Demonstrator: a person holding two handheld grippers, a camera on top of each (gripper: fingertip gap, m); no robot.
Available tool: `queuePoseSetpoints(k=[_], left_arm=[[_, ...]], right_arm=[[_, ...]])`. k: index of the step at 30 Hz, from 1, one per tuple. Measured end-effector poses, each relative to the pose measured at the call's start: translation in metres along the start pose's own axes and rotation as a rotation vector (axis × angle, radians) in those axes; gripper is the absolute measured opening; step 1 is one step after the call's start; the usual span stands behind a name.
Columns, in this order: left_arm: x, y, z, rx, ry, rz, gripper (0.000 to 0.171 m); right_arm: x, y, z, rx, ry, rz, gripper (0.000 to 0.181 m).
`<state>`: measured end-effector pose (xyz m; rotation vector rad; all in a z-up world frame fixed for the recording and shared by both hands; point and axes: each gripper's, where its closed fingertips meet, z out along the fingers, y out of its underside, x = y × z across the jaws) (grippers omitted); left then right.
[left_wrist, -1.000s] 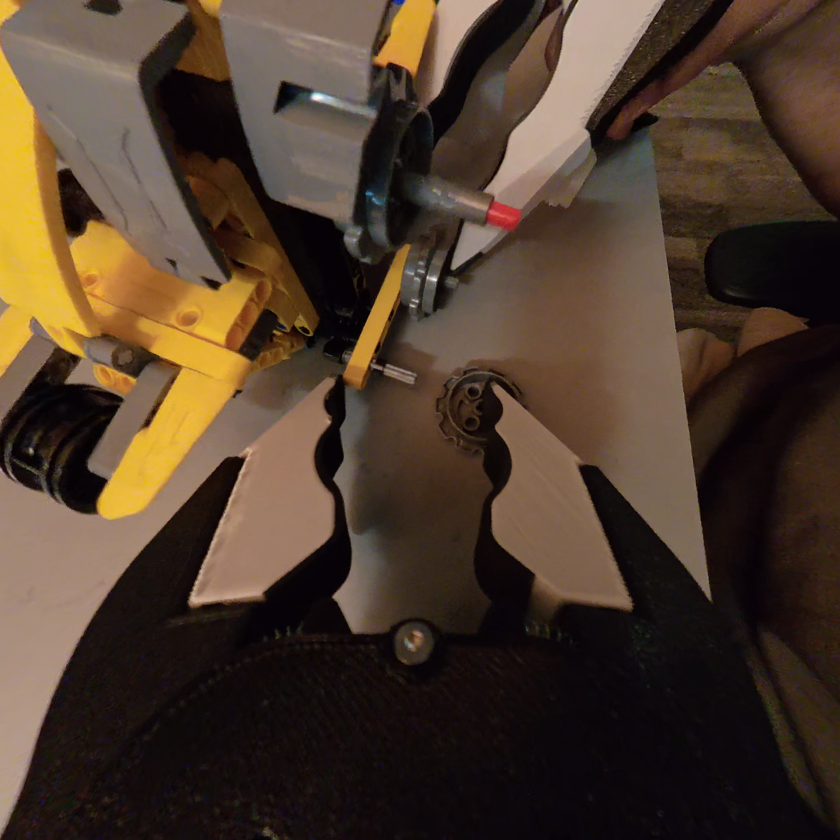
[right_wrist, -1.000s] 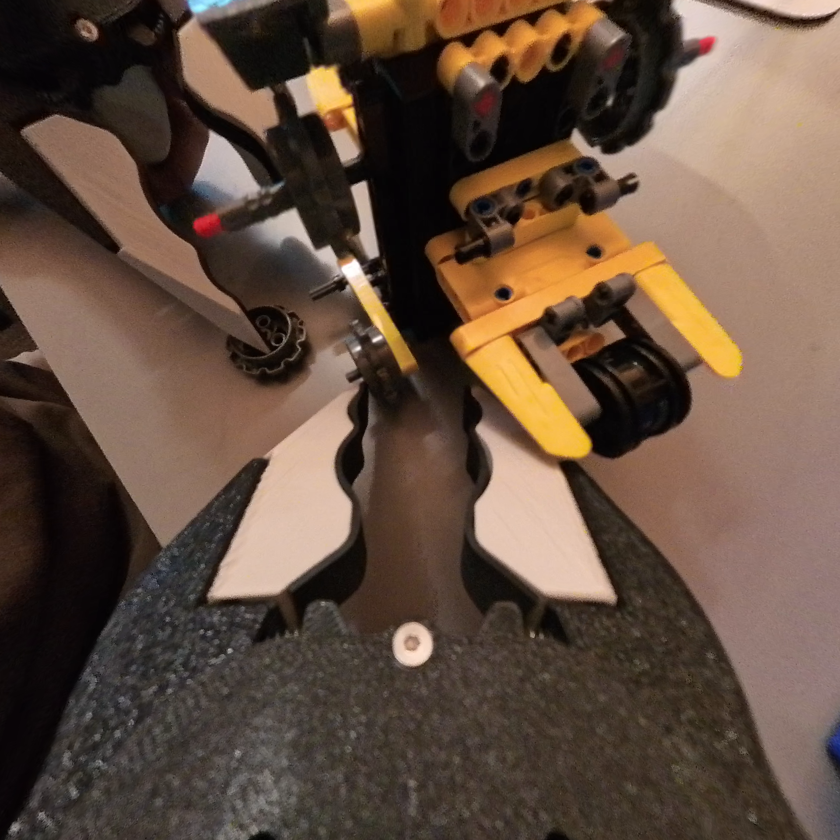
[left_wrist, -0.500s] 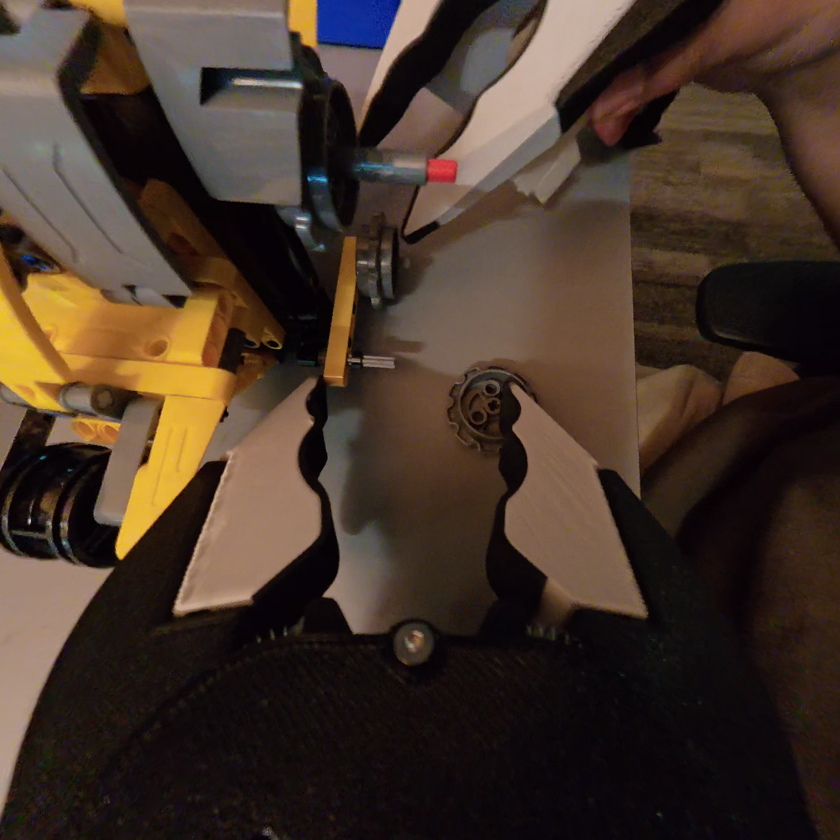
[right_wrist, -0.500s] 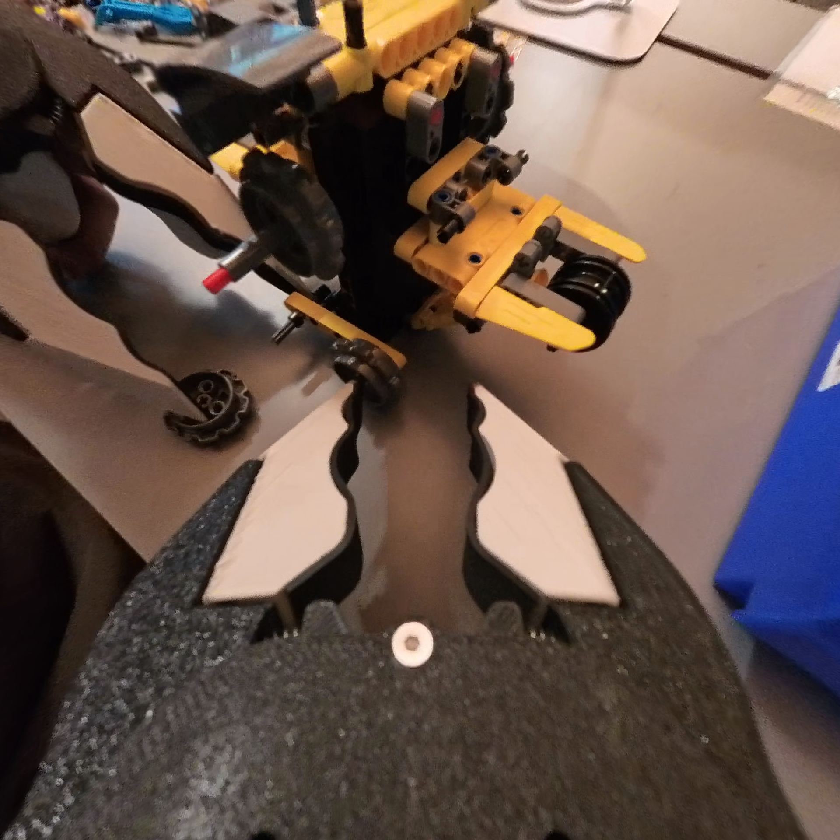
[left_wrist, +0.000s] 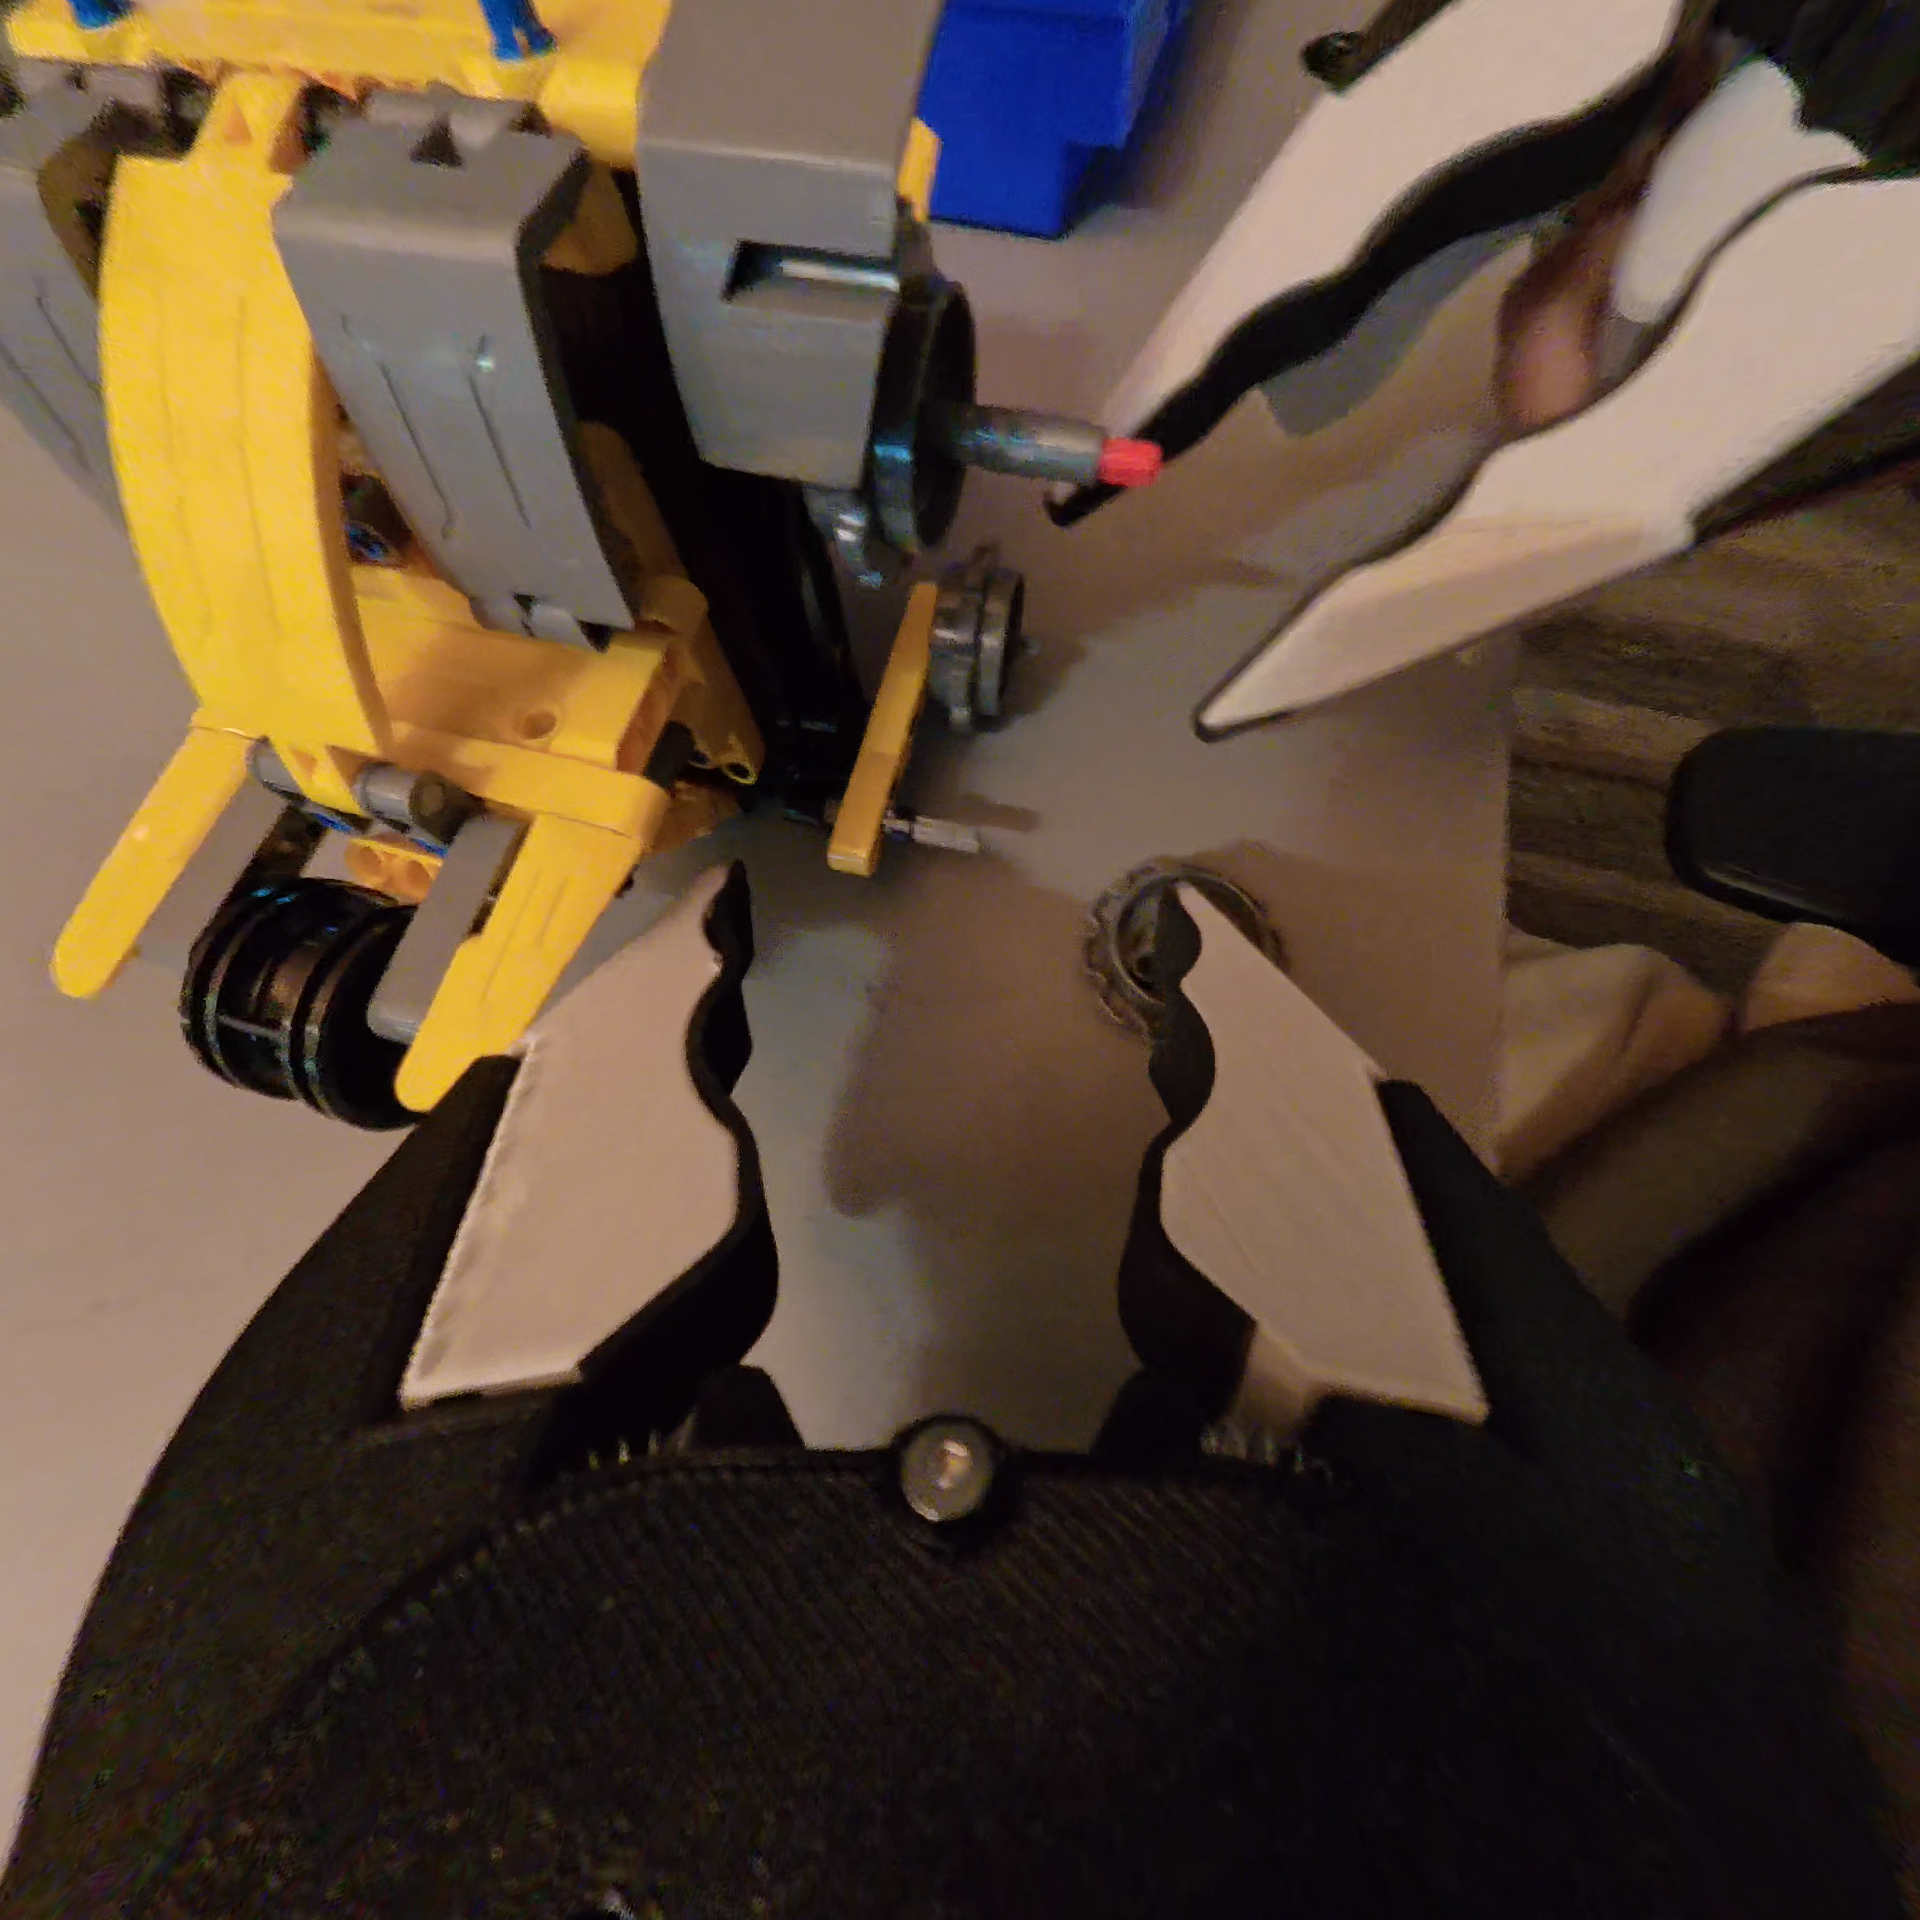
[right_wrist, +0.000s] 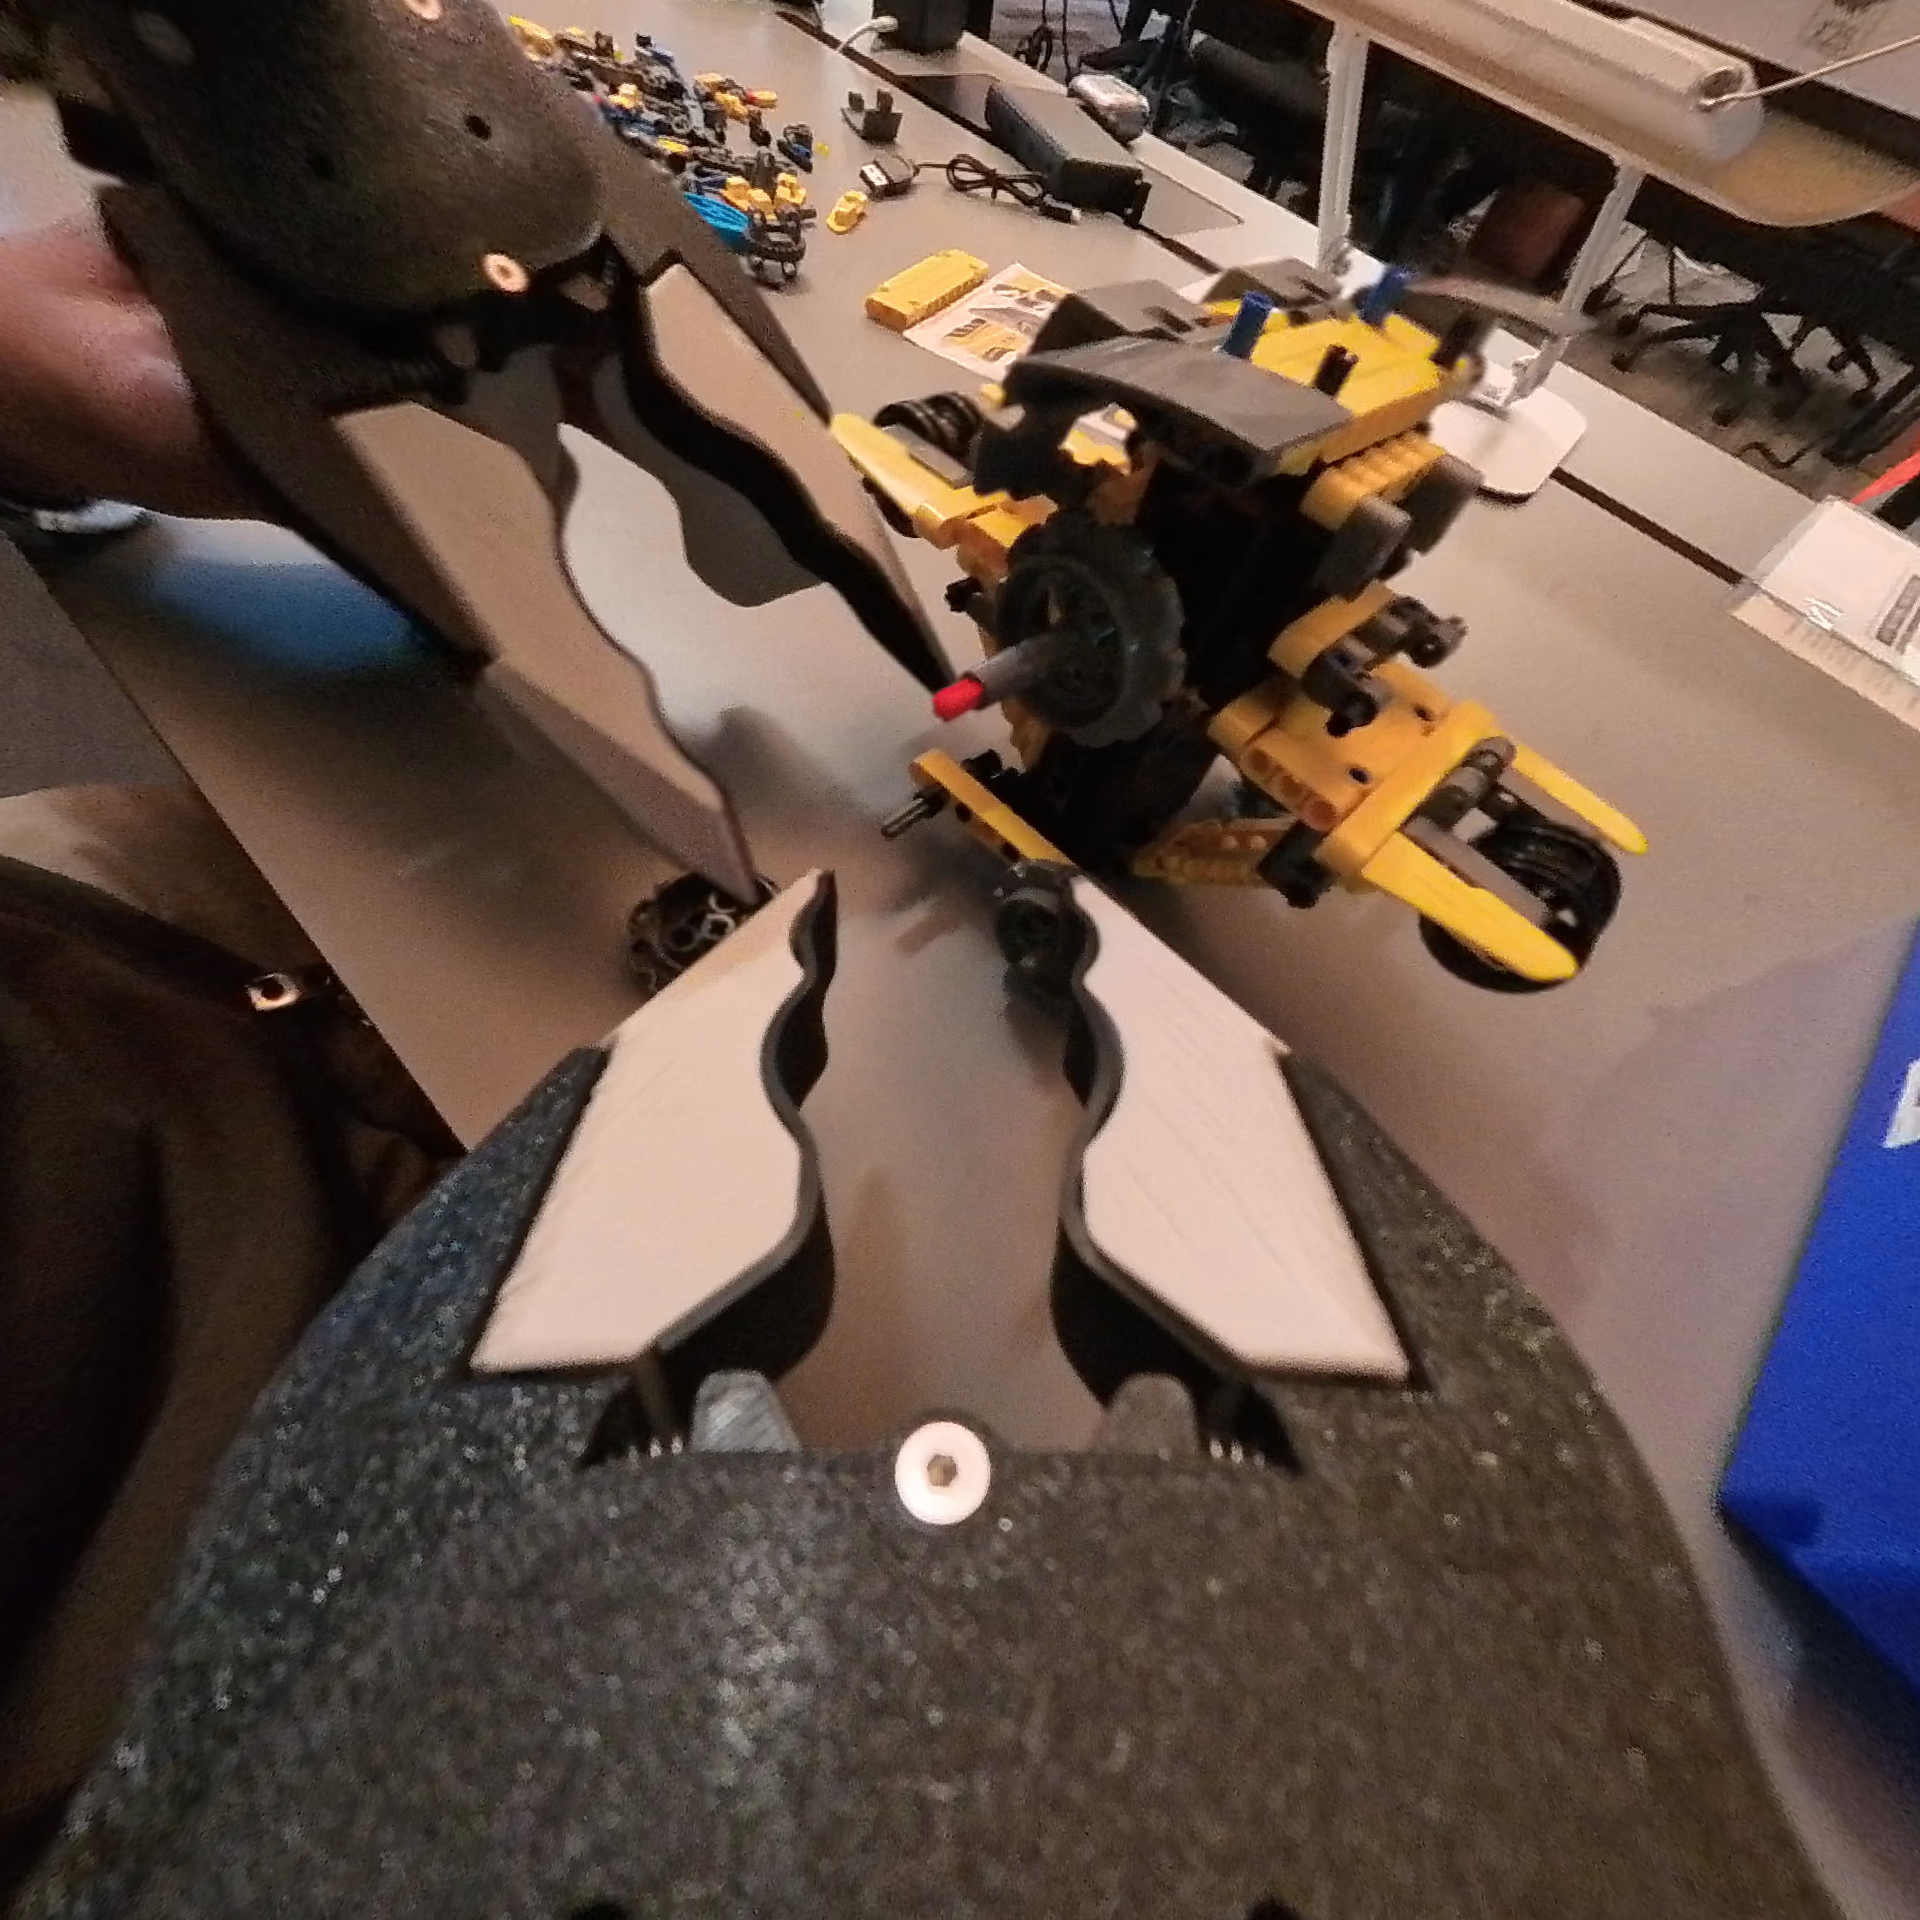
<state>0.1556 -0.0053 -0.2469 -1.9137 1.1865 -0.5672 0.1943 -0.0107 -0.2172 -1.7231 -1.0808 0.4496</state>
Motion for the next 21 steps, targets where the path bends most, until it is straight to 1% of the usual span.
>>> queuePoseSetpoints(k=[2,4,6,9,12,15,19,21], left_arm=[[-0.006,-0.005,0.003,0.016,-0.032,0.011,0.067],[-0.007,-0.005,0.006,0.008,-0.025,0.032,0.062],[-0.007,-0.004,0.008,-0.007,-0.021,0.05,0.064],[-0.009,-0.004,0.011,-0.014,-0.017,0.07,0.071],[-0.009,-0.004,0.014,-0.023,0.013,0.08,0.074],[-0.01,-0.002,0.019,-0.049,0.035,0.096,0.072],[-0.015,0.001,0.02,-0.067,0.01,0.154,0.064],[-0.015,0.003,0.02,-0.072,0.012,0.172,0.064]], right_arm=[[-0.002,-0.001,0.001,0.002,-0.005,-0.002,0.042],[-0.003,-0.001,0.002,-0.001,-0.005,-0.006,0.042],[-0.004,0.001,0.003,-0.009,0.0,-0.011,0.042],[-0.005,0.003,0.005,-0.02,0.0,-0.018,0.042],[-0.006,0.003,0.007,-0.025,-0.009,-0.017,0.042],[-0.006,0.001,0.008,-0.021,-0.015,-0.017,0.042],[-0.006,-0.002,0.012,-0.021,-0.016,-0.033,0.042],[-0.006,0.0,0.015,-0.041,-0.011,-0.044,0.042]])
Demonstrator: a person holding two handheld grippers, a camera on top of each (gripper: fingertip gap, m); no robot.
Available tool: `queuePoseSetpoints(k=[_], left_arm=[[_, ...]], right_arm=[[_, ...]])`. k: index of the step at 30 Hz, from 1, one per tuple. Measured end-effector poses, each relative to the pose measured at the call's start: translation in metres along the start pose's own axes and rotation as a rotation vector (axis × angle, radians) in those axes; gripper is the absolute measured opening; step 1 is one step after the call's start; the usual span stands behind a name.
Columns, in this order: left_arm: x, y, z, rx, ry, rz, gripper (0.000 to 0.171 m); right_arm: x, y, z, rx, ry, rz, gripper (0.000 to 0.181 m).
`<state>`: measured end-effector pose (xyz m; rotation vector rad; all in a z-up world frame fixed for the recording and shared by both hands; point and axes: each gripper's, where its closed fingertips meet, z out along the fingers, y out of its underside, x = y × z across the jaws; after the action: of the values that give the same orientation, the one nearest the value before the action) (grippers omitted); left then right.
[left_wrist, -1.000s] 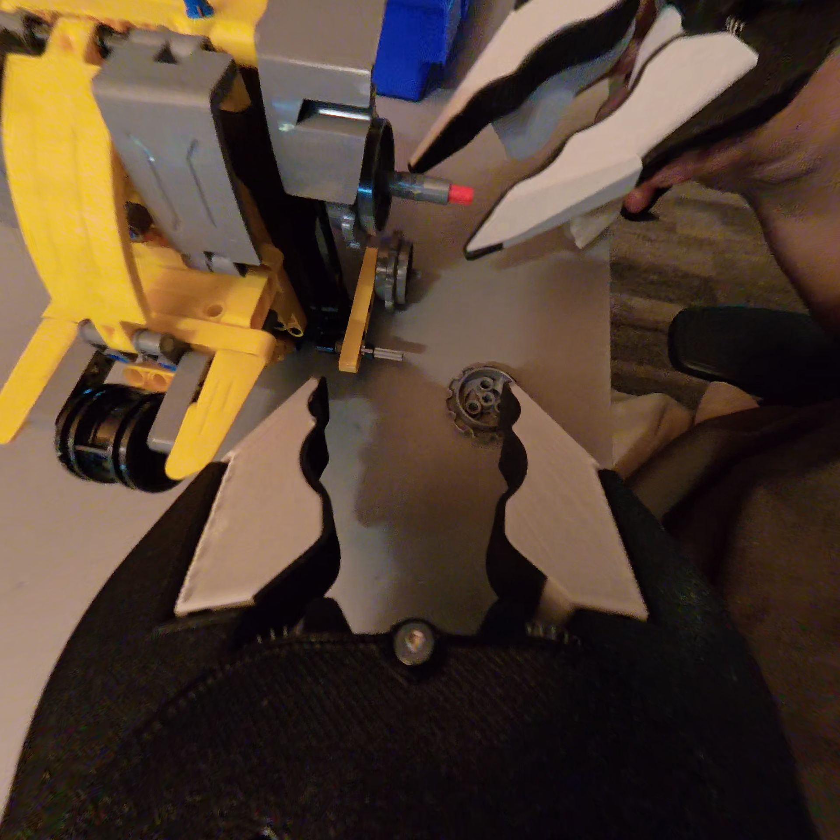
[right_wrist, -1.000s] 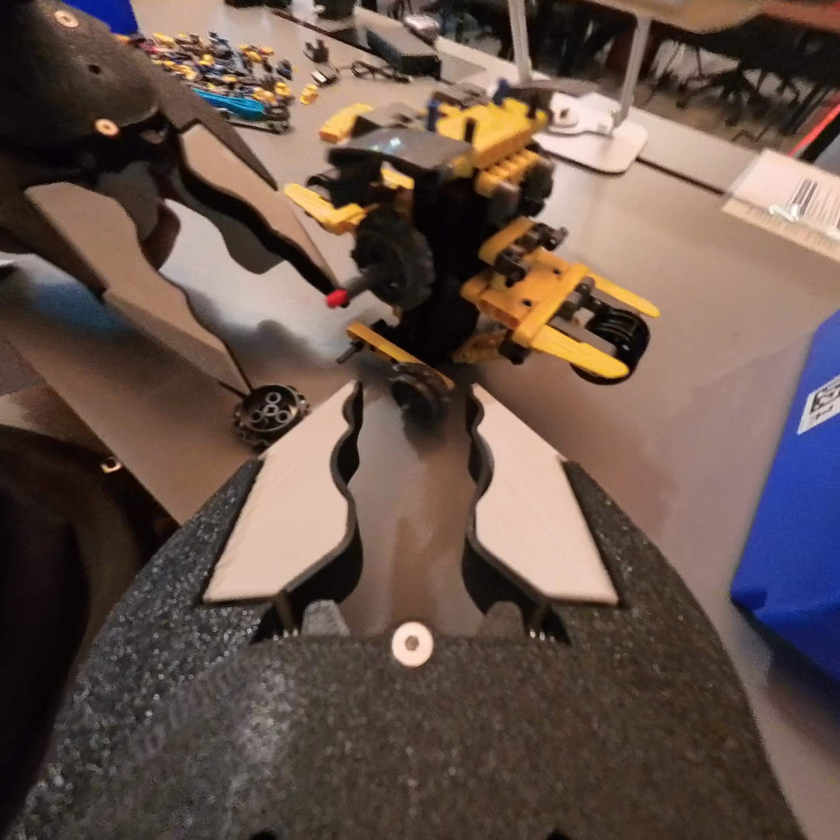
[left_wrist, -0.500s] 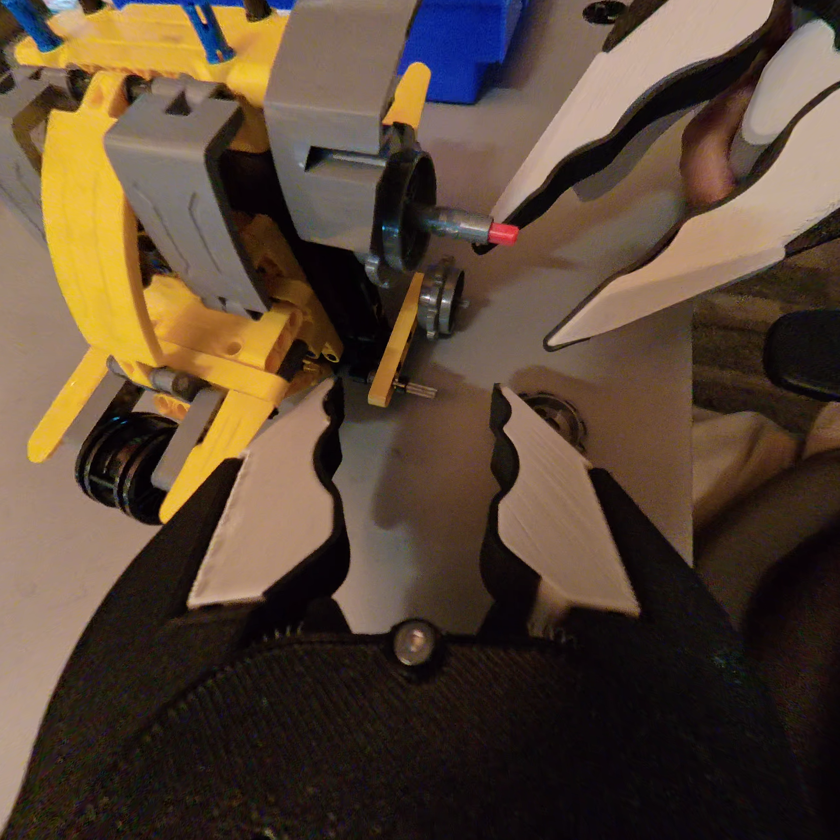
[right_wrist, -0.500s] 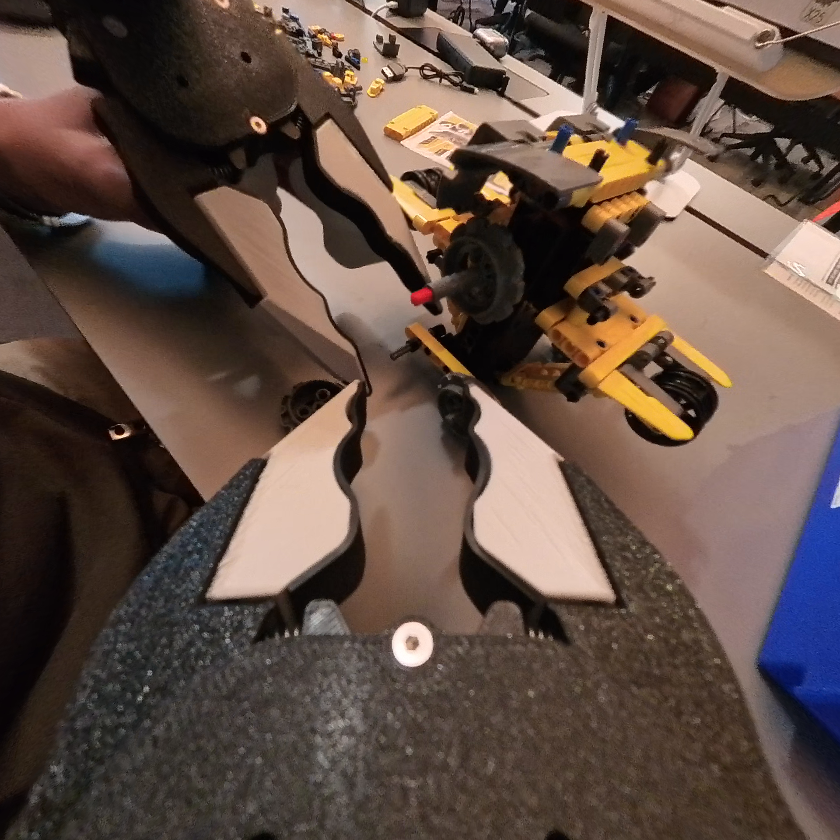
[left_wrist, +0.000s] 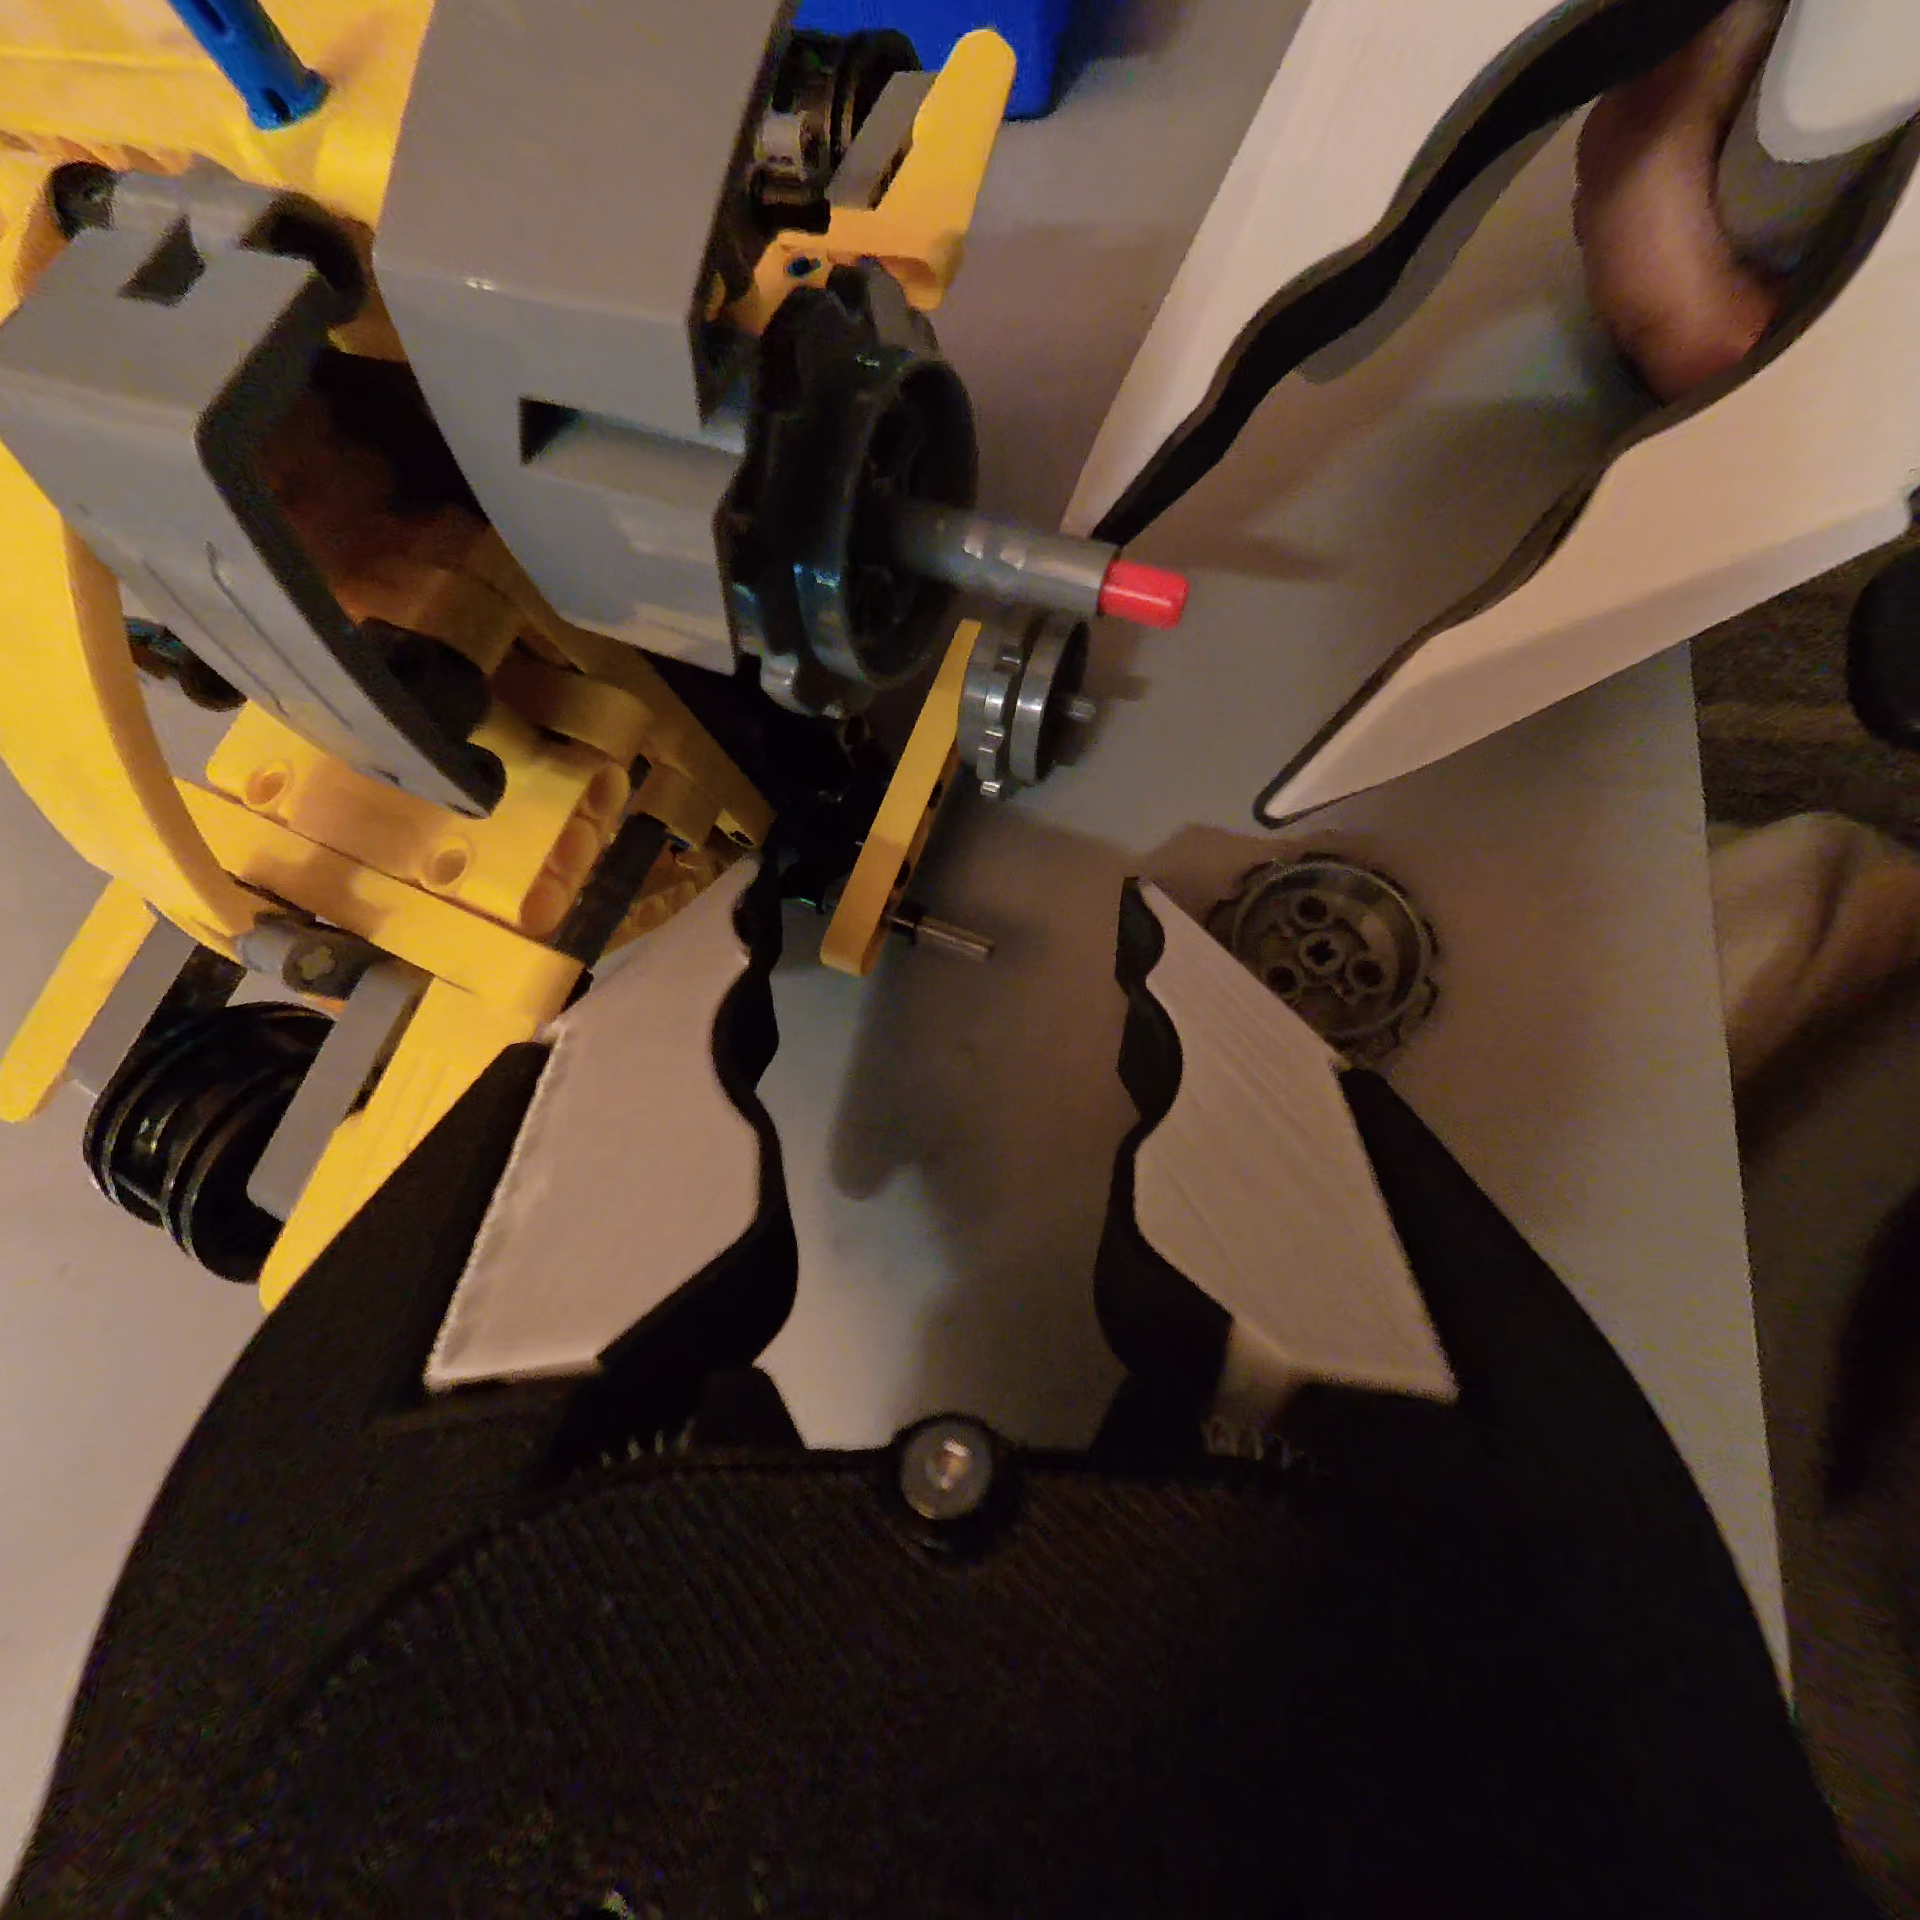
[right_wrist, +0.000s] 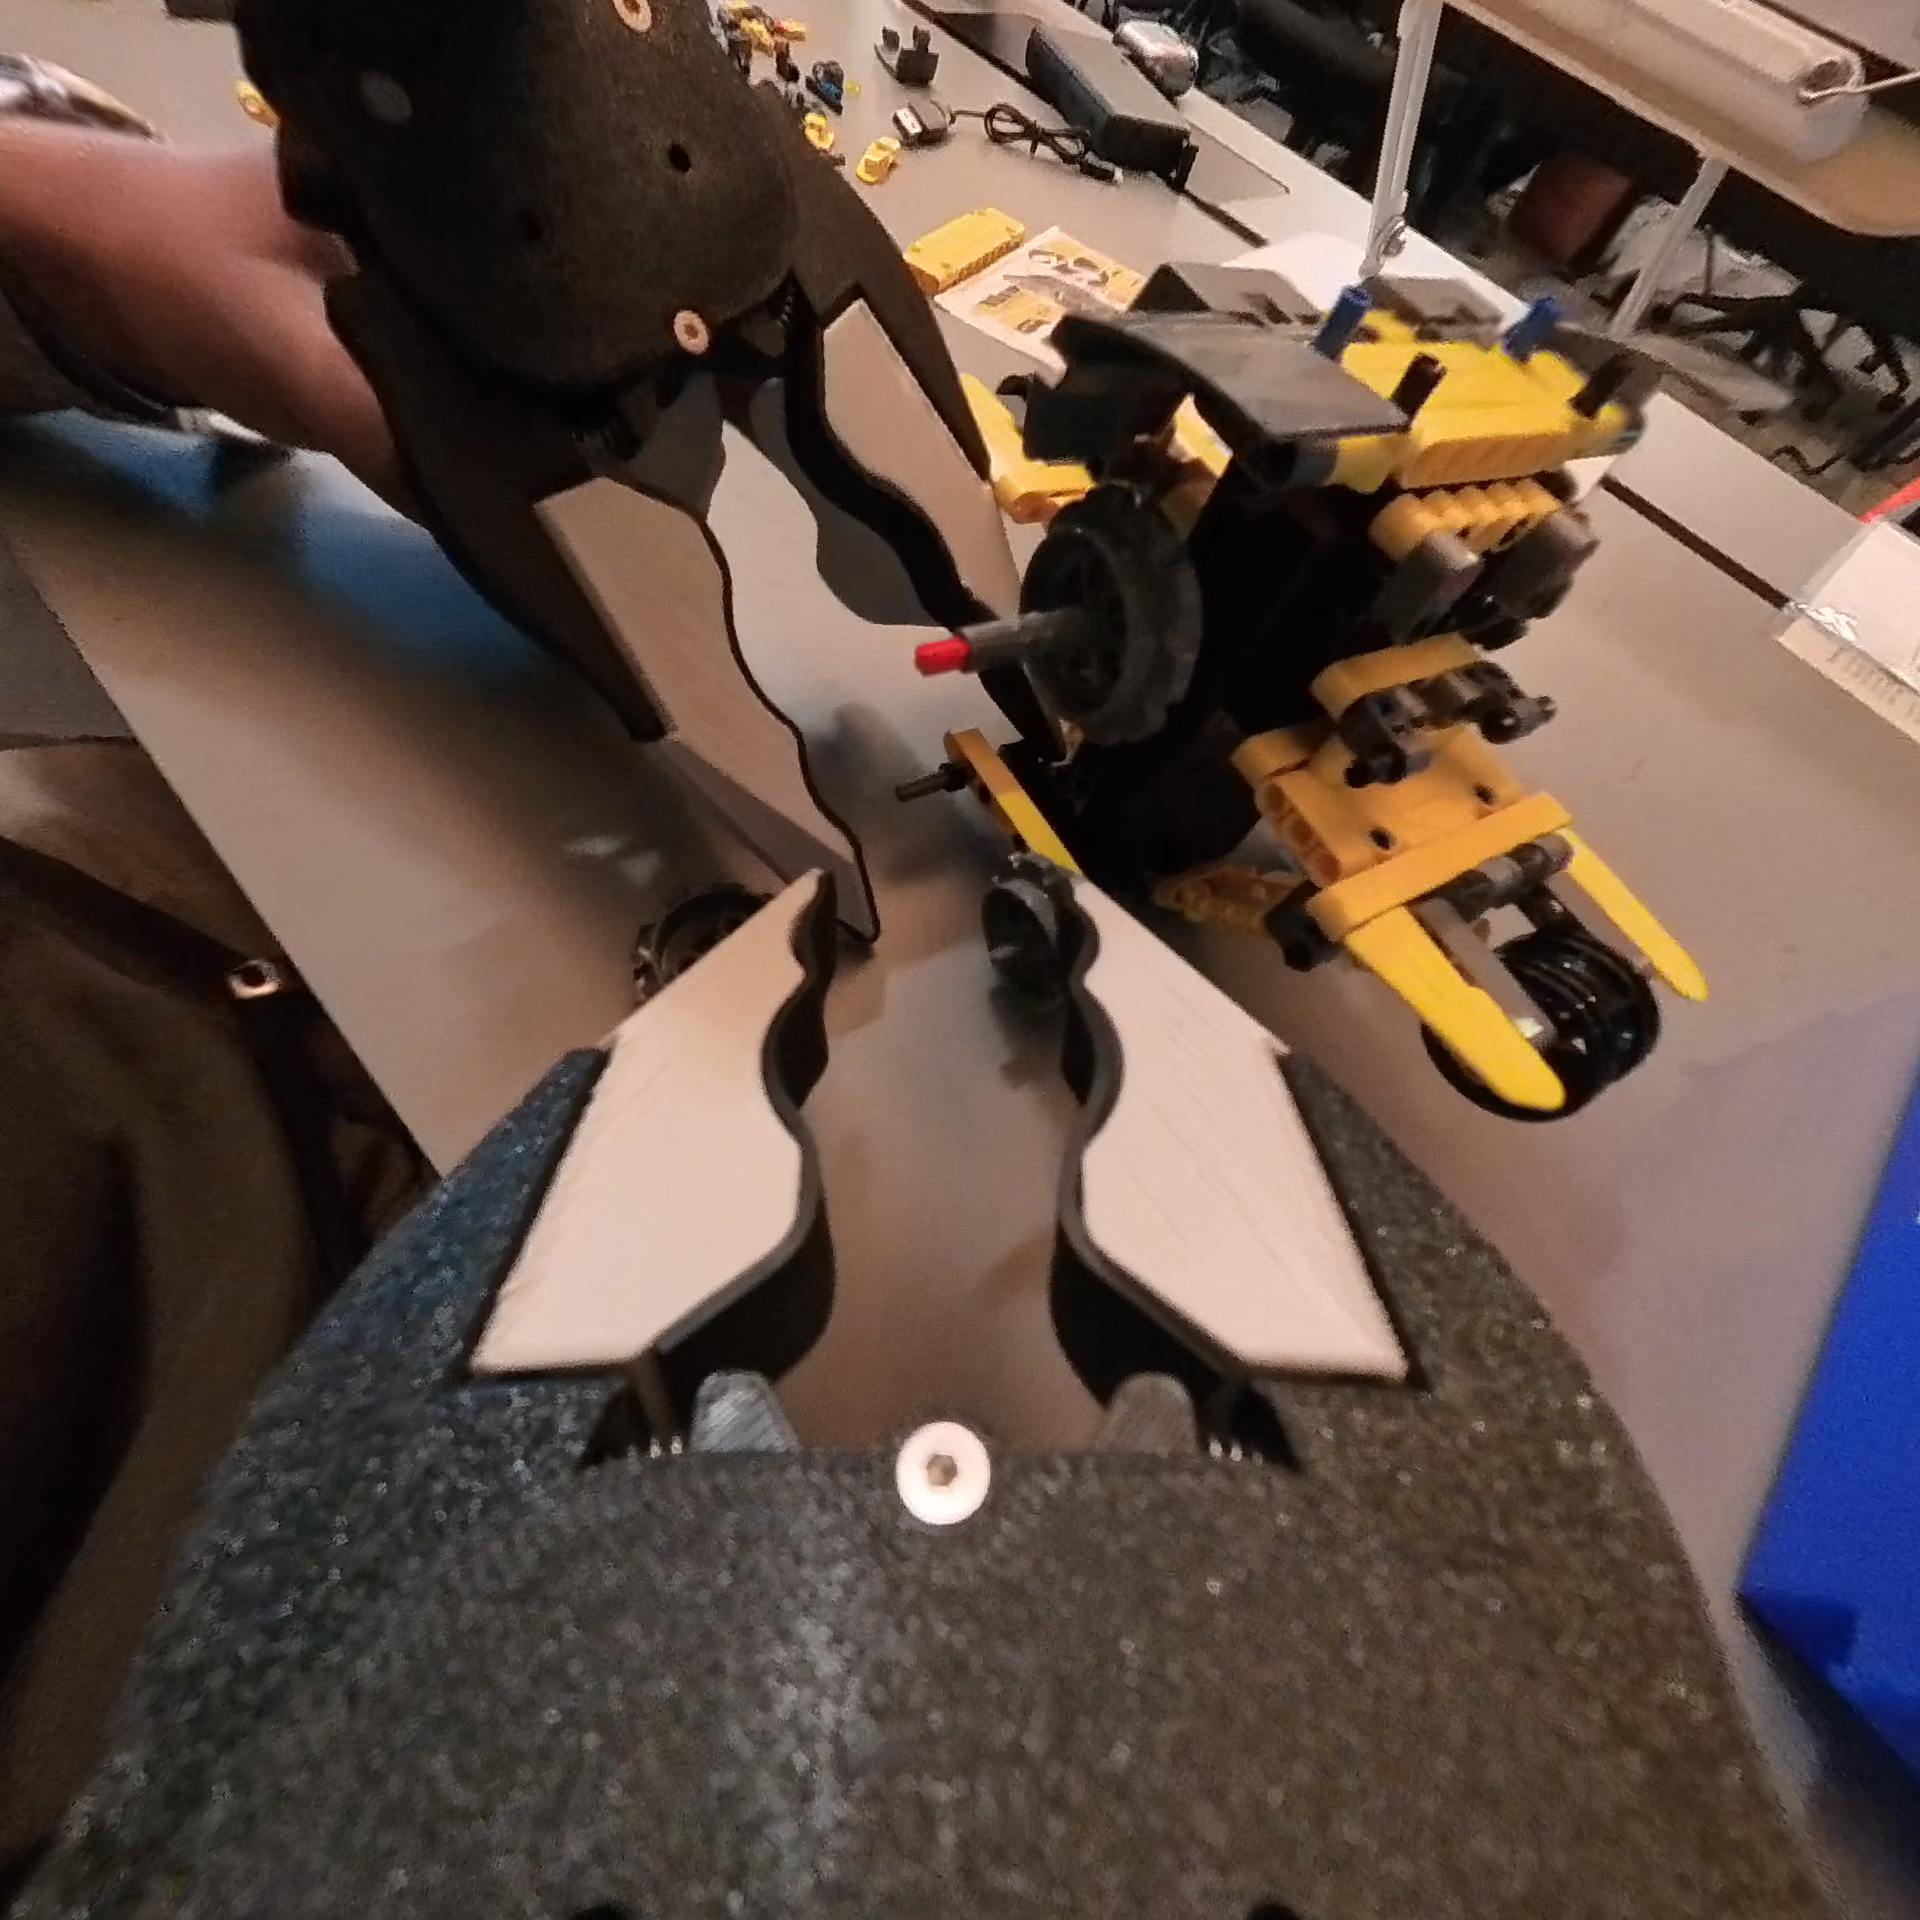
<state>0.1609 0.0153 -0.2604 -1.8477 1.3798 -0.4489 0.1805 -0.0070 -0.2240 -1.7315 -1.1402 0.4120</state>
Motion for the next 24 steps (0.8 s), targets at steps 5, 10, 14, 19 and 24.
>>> queuePoseSetpoints(k=[5,10,14,19,24], left_arm=[[0.001,0.002,-0.001,-0.004,0.012,0.019,0.062],[0.001,0.002,-0.002,-0.002,0.019,0.013,0.062],[0.001,0.002,-0.002,0.001,0.034,0.009,0.064],[0.008,0.001,-0.004,0.007,0.098,-0.002,0.081],[0.013,0.001,-0.005,0.013,0.142,-0.01,0.09]], right_arm=[[0.004,0.002,0.008,-0.038,0.03,-0.036,0.034],[0.025,0.001,0.014,-0.057,0.183,-0.014,0.033],[0.025,0.012,0.024,-0.152,0.197,0.028,0.055],[0.025,0.008,0.037,-0.168,0.194,0.106,0.054],[0.028,0.008,0.042,-0.192,0.234,0.083,0.051]])
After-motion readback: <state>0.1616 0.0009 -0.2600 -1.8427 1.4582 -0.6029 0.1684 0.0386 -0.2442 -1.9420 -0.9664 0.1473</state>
